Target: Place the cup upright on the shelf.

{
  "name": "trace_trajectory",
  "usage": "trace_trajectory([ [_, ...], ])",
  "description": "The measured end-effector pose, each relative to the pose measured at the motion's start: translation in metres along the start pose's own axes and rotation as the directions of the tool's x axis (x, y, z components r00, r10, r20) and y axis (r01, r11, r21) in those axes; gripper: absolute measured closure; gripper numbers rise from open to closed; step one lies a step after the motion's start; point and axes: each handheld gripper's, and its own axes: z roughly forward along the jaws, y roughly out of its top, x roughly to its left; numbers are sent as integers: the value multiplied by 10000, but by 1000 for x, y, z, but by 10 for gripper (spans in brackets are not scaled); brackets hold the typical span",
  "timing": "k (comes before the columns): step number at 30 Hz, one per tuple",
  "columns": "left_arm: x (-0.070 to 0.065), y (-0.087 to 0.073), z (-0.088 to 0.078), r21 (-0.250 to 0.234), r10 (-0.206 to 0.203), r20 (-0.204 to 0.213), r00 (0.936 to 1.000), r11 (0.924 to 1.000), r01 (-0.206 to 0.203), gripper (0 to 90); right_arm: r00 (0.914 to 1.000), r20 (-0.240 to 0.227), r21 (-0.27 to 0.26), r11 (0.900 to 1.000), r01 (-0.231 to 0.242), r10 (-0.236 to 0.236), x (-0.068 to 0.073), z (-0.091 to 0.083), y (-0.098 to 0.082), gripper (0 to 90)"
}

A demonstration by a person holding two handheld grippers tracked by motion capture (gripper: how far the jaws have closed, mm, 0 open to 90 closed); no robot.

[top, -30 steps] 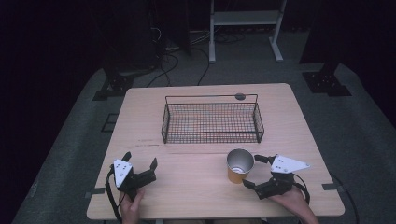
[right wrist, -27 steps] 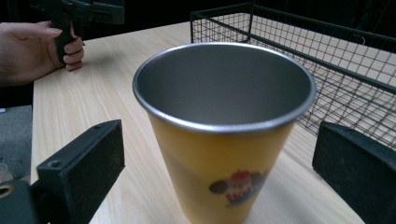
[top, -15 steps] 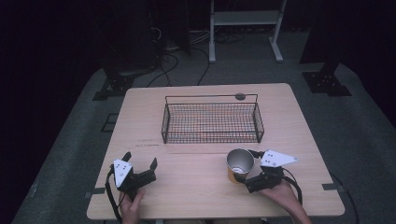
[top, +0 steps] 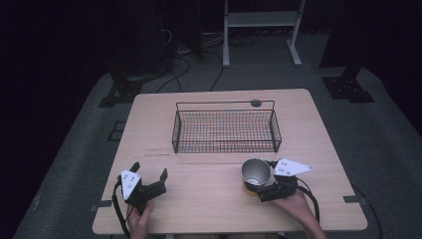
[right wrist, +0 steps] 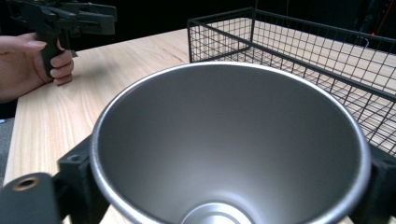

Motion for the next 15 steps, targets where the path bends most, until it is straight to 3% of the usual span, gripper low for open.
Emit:
trace_trajectory([
  [15, 0, 0, 0, -6, 9, 1, 10000, 10000, -9, 0, 9997, -227, 6, 10000, -72, 72, -2, -2, 10, 117],
])
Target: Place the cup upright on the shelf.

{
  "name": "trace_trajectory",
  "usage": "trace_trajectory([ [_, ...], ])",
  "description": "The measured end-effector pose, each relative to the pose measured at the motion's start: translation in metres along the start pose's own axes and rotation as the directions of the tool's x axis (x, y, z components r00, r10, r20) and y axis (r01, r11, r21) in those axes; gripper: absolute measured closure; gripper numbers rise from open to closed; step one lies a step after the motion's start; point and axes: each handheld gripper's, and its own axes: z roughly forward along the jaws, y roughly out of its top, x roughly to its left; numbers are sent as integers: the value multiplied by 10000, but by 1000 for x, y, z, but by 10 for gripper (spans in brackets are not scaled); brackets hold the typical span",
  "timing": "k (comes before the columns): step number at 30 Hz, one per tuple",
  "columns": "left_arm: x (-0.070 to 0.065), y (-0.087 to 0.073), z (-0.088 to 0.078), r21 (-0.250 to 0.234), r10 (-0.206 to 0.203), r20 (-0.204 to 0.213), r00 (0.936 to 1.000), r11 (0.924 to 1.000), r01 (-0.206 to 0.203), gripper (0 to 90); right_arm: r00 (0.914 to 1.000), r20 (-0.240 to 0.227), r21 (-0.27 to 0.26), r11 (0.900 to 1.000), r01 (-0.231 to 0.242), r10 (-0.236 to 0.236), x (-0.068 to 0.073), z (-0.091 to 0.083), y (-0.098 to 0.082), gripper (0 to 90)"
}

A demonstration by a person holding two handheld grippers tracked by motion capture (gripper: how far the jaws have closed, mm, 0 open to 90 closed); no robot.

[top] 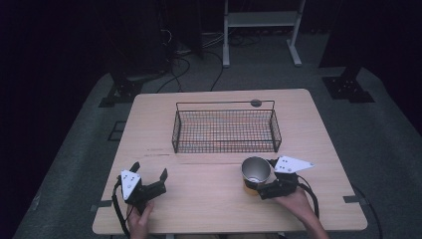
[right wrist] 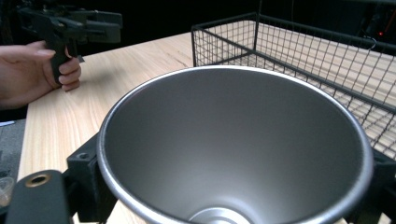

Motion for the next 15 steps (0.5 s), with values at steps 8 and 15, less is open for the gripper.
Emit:
trace_trajectory([
  [8, 0, 0, 0, -6, -12, 2, 10000, 10000, 12, 0, 9996, -199, 28, 9998, 200, -199, -6, 1, 23, 119],
  [15, 1, 0, 0, -15, -32, 19, 10000, 10000, 32, 0, 9990, -368, -18, 9997, 238, -238, -16, 2, 44, 119],
])
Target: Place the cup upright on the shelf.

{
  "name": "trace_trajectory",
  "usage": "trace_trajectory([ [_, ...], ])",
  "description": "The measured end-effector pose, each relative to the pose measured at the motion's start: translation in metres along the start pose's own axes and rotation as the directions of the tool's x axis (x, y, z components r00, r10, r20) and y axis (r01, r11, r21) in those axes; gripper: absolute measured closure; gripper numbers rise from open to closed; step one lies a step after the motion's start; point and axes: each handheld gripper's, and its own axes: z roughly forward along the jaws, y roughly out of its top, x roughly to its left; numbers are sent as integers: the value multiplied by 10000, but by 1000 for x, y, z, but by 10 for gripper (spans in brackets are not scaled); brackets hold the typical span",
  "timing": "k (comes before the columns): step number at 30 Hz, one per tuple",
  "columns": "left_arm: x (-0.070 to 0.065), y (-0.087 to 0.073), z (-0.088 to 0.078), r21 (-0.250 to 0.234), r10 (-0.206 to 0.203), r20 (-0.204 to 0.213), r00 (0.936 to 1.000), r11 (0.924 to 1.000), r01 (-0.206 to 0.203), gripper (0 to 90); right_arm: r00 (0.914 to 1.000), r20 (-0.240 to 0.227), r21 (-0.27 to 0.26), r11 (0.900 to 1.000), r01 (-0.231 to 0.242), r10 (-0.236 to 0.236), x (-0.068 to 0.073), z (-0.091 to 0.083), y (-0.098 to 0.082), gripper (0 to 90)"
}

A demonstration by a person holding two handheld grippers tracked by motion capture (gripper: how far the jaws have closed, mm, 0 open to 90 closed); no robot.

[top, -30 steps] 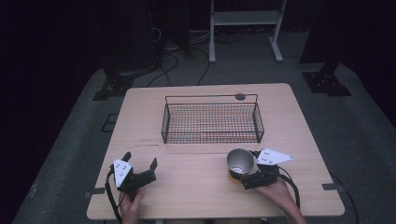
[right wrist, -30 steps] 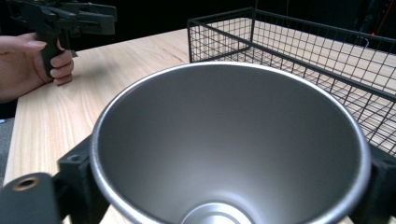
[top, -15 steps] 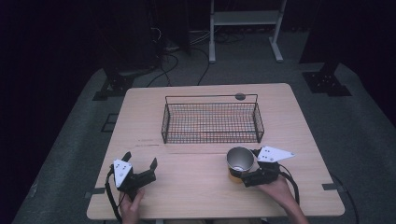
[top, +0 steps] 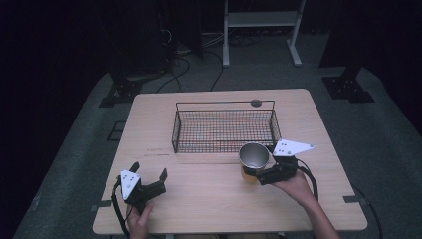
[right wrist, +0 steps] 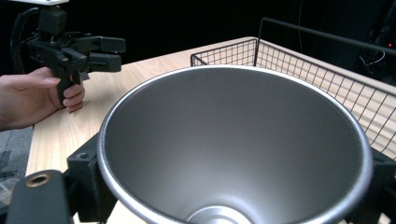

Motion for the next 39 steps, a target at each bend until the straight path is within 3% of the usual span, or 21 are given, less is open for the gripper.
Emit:
trace_trajectory([
  [16, 0, 0, 0, 26, -16, 7, 10000, 10000, 16, 0, 9998, -75, -35, 9998, 175, -176, -25, 10, 43, 119],
  [25, 0, 0, 0, -10, -67, 23, 10000, 10000, 67, 0, 9996, -178, -114, 9997, -215, 213, -46, 21, 63, 119],
  [39, 1, 0, 0, -1, -62, 37, 10000, 10000, 62, 0, 9993, 25, 112, 9992, -373, 372, -74, 40, 89, 119],
])
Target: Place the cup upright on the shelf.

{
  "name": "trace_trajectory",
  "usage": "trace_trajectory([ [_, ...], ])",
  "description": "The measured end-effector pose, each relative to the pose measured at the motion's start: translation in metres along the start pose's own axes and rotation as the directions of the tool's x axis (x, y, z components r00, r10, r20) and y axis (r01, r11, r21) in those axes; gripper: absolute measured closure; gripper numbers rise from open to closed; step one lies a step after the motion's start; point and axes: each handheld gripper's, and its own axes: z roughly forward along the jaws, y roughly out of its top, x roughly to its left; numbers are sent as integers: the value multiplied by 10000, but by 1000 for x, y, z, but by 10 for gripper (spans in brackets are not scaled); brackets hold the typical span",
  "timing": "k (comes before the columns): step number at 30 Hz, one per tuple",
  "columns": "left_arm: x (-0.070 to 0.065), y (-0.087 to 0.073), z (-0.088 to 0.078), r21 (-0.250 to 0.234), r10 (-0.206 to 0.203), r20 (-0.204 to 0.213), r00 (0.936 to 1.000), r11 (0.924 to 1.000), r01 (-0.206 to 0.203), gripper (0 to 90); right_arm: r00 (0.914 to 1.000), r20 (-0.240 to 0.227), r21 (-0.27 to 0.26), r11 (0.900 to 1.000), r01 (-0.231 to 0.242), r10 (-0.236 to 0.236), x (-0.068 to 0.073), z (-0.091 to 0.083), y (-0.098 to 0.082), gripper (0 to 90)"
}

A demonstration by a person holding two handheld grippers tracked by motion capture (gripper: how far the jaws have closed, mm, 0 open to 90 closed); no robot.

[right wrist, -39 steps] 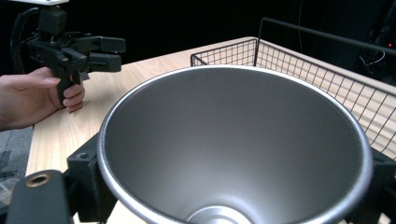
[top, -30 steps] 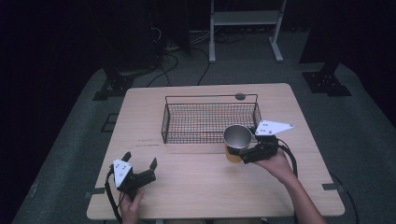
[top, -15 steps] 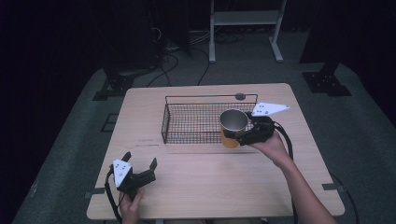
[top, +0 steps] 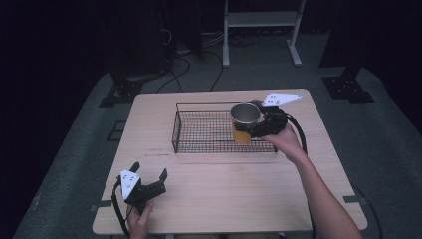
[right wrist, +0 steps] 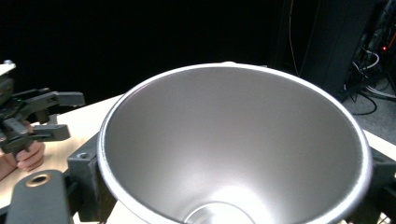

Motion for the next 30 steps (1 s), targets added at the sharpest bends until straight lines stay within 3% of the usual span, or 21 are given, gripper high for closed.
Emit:
trace_trajectory([
  [19, 0, 0, 0, -23, -20, 21, 10000, 10000, 20, 0, 9994, -62, 90, 9994, -336, 336, -34, 36, 29, 119],
  [30, 0, 0, 0, -11, -7, 18, 10000, 10000, 7, 0, 9974, -80, 440, 9965, -711, 715, -52, 60, 17, 119],
])
